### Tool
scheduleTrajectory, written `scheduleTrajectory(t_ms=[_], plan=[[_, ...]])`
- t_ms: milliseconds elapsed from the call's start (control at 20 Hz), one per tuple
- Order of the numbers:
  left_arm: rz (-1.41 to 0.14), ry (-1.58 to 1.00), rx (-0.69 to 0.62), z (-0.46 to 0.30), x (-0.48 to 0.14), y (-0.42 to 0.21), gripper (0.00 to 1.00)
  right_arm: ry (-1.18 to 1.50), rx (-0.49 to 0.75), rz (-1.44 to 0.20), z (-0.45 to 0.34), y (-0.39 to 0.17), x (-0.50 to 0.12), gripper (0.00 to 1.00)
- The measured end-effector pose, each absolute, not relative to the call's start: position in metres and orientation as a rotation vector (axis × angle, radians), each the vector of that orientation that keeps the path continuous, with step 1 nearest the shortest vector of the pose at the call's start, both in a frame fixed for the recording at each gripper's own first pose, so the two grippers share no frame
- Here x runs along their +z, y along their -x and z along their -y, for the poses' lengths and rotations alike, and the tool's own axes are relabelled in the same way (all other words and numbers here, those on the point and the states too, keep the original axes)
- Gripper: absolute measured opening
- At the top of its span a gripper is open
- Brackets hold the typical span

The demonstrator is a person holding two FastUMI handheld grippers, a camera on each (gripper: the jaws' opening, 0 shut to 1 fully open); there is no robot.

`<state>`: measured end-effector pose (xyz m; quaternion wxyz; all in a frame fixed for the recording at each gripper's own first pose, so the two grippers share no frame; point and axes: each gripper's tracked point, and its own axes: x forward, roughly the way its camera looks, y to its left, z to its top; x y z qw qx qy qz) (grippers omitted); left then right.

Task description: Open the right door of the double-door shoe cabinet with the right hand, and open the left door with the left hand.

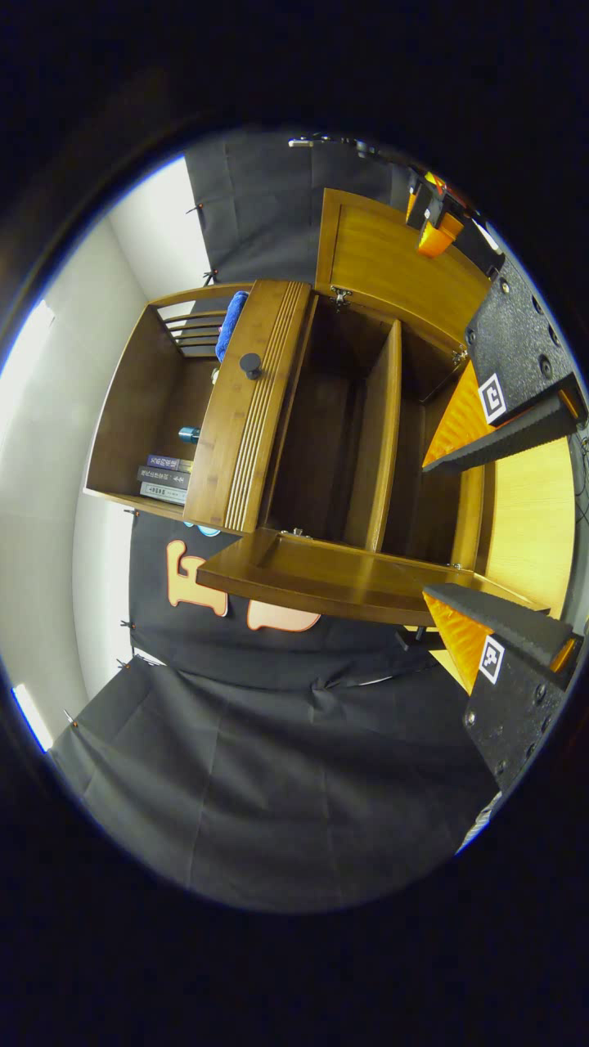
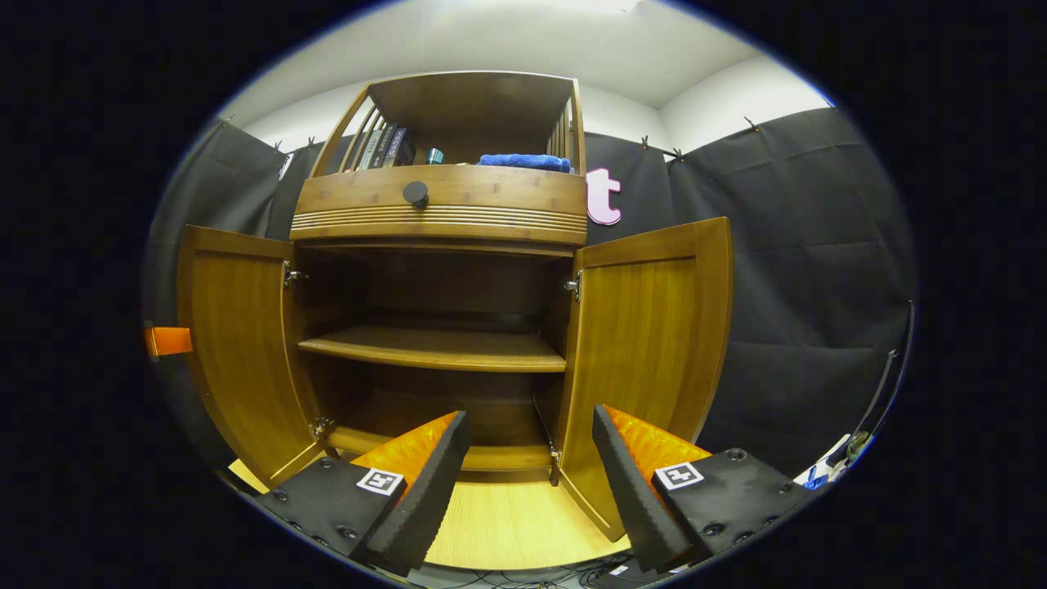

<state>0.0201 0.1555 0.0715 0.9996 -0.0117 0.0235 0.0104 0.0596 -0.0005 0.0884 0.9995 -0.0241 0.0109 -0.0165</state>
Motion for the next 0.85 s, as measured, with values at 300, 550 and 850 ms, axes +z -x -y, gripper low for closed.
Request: scheduleTrajectory(t_ms=[300,550,850], plan=[[-0.025,-0.014,0.028,-0.1558,0.0786,-0.0238,0.87,0.049,-0.048,-0.029,0.0039,-0.057,0.0864,0.91],[-0.018,-0.021,0.036,-0.1575,0.0795,-0.024,0.89,0.048,-0.06,-0.026,0.0053,-0.0553,0.088,0.91],[-0.029,-0.017,0.034,-0.1584,0.0757,-0.0253,0.89,0.047,-0.064,-0.033,0.0057,-0.055,0.0846,0.91]])
